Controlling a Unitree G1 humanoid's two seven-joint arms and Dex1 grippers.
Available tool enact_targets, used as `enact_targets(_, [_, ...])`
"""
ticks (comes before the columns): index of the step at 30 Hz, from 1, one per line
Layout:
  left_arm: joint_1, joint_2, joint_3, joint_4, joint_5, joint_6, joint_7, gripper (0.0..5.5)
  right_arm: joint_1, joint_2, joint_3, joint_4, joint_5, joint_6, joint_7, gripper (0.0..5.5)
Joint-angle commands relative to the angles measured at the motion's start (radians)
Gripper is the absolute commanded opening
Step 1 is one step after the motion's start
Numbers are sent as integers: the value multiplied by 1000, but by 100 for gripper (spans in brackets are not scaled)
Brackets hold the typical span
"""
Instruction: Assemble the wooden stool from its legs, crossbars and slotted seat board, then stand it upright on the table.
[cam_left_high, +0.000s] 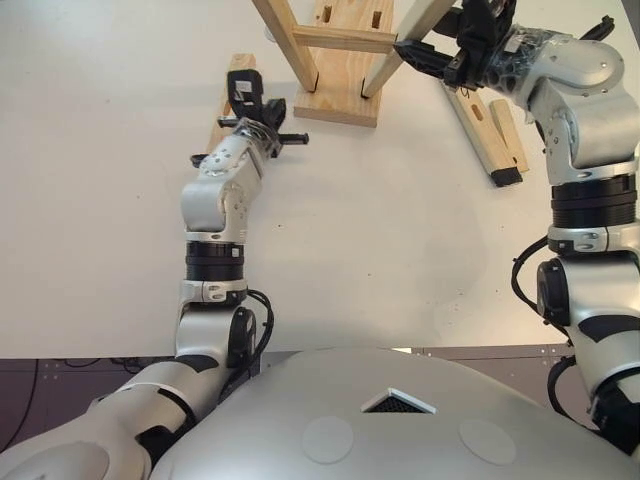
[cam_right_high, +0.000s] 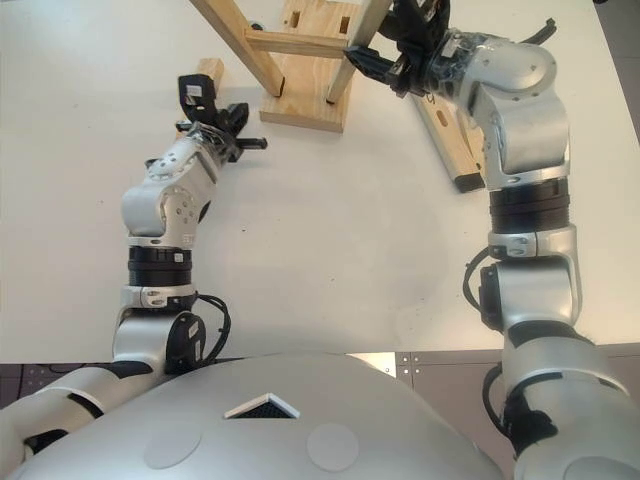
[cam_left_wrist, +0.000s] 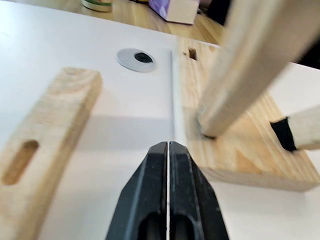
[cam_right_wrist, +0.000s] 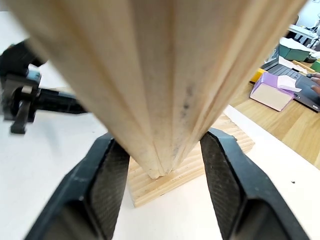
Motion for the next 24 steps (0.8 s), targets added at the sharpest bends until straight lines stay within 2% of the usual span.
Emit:
enact_targets(1, [-21,-2,10,37,10,-20,8,0,29,-1,20,-14,-2,35,16,303])
enact_targets(2, [-20,-7,8,41,12,-25,9,0,29,1,22,-13,-8,35,13,323])
enact_targets(11, [-30,4,45,78,17,-63,19,0,11,9,23,22,-25,29,4,323])
enact_targets(24, [-43,-7,65,182,16,-116,17,0,-5,157,21,132,-52,6,-155,323])
